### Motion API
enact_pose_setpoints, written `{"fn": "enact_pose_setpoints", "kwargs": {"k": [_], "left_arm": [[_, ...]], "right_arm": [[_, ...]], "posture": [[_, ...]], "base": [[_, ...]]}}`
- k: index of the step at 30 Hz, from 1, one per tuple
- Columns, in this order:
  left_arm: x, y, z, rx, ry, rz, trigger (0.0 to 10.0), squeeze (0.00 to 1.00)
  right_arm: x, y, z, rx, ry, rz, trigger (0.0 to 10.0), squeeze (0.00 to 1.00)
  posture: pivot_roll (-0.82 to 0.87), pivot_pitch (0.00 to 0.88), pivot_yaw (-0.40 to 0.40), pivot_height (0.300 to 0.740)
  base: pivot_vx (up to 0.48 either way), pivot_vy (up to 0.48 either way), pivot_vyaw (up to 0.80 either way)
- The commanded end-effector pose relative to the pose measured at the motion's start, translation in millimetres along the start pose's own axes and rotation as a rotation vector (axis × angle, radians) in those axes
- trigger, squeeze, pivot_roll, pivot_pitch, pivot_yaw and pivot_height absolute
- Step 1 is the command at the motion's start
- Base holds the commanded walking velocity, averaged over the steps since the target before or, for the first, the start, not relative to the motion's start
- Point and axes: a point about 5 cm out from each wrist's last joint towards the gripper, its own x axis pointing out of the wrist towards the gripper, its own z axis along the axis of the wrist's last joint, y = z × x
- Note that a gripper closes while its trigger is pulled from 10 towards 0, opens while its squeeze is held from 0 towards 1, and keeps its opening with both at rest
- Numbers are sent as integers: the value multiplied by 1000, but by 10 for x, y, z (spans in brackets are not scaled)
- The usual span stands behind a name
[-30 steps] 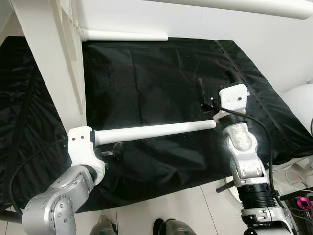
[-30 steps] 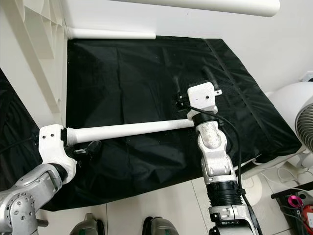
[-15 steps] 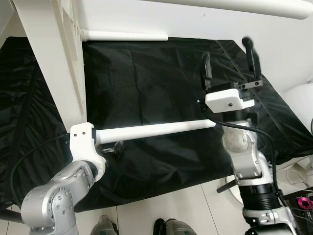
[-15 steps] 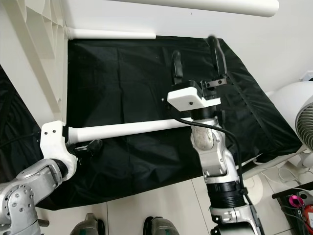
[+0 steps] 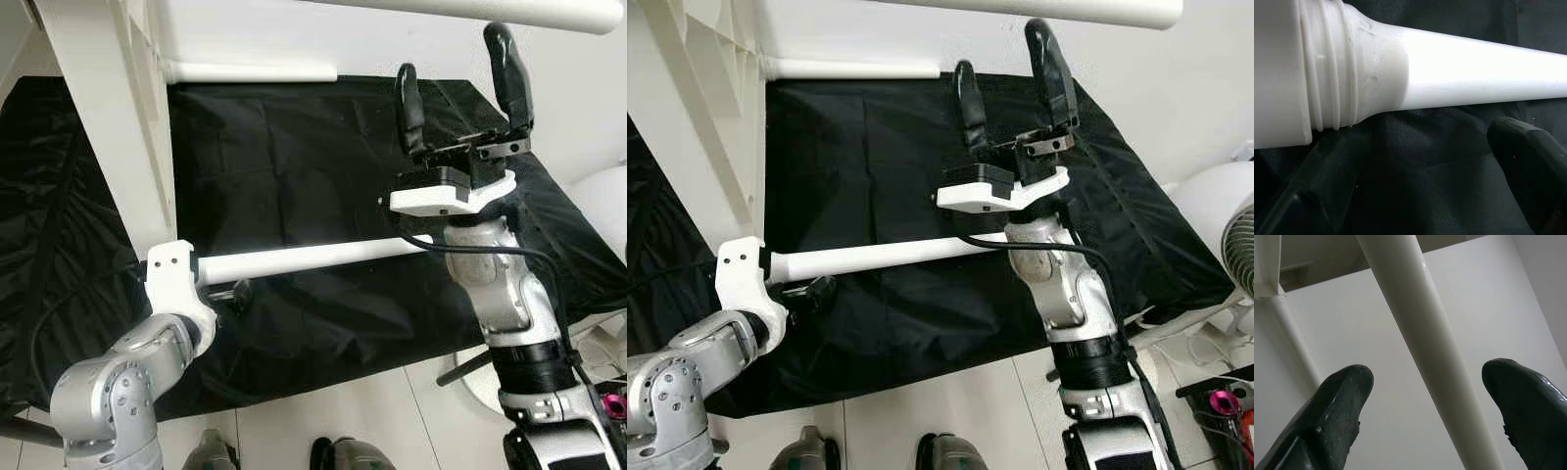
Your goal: Building children table
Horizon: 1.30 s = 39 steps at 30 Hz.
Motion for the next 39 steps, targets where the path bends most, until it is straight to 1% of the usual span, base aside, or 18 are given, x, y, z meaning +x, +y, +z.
{"fn": "enact_pose_setpoints", "kwargs": {"k": [1,2,4,7,10,13,21,24,25,27,28,29,30,31,32,36,38,39], "left_arm": [[48,-260,-5,-53,-8,-111,10000,0],[48,-260,-5,-53,-8,-111,10000,0],[46,-257,-6,-56,-8,-110,10000,0],[47,-257,-8,-56,-8,-109,10000,0],[53,-258,0,-56,-12,-102,10000,0],[54,-256,-1,-56,-12,-100,10000,0],[54,-266,-5,-60,-14,-99,10000,0],[53,-274,-9,-60,-13,-102,10000,0],[50,-283,-17,-59,-10,-106,10000,0],[50,-283,-17,-59,-10,-106,10000,0],[46,-298,-26,-59,-7,-112,10000,0],[46,-298,-26,-59,-7,-112,10000,0],[45,-314,-32,-61,-5,-117,10000,0],[45,-314,-32,-61,-5,-117,10000,0],[45,-331,-32,-72,-5,-123,10000,0],[44,-363,-25,-93,-5,-135,10000,0],[40,-405,-25,-107,0,-148,10000,0],[40,-405,-25,-107,0,-148,10000,0]], "right_arm": [[152,-20,-2,-9,-49,-17,10000,0],[152,-20,-2,-9,-49,-17,10000,0],[265,-25,11,2,-72,-11,10000,0],[285,-21,9,5,-75,-6,10000,0],[429,-3,5,21,-101,45,10000,0],[461,-2,3,31,-107,55,10000,0],[696,-52,-5,22,-118,142,10000,0],[737,-61,-6,19,-116,161,10000,0],[823,-83,-12,1,-106,196,10000,0],[823,-83,-12,1,-106,196,10000,0],[886,-99,-56,-26,-73,239,5176,0],[886,-99,-56,-26,-73,239,5176,0],[919,-105,-106,-41,-32,277,3922,0],[919,-105,-106,-41,-32,277,3922,0],[932,-128,-124,-33,-11,277,0,0],[948,-174,-163,18,48,253,0,0],[939,-199,-191,95,127,224,0,0],[939,-199,-191,95,127,224,0,0]], "posture": [[33,69,-49,740],[33,69,-49,740],[32,68,-50,740],[32,68,-50,740],[30,73,-57,740],[30,73,-57,740],[24,76,-60,740],[22,75,-62,740],[20,76,-61,740],[20,76,-61,740],[18,77,-66,740],[18,77,-66,740],[18,77,-66,740],[18,77,-66,740],[17,78,-70,740],[17,78,-70,740],[12,79,-74,740],[12,79,-74,740]], "base": [[0,0,0],[0,0,0],[0,0,0],[0,0,0],[0,0,0],[0,0,0],[0,0,0],[0,0,0],[0,0,0],[0,0,0],[0,0,0],[0,0,0],[0,0,0],[0,0,0],[0,0,0],[0,0,0],[0,0,0],[0,0,0]]}}
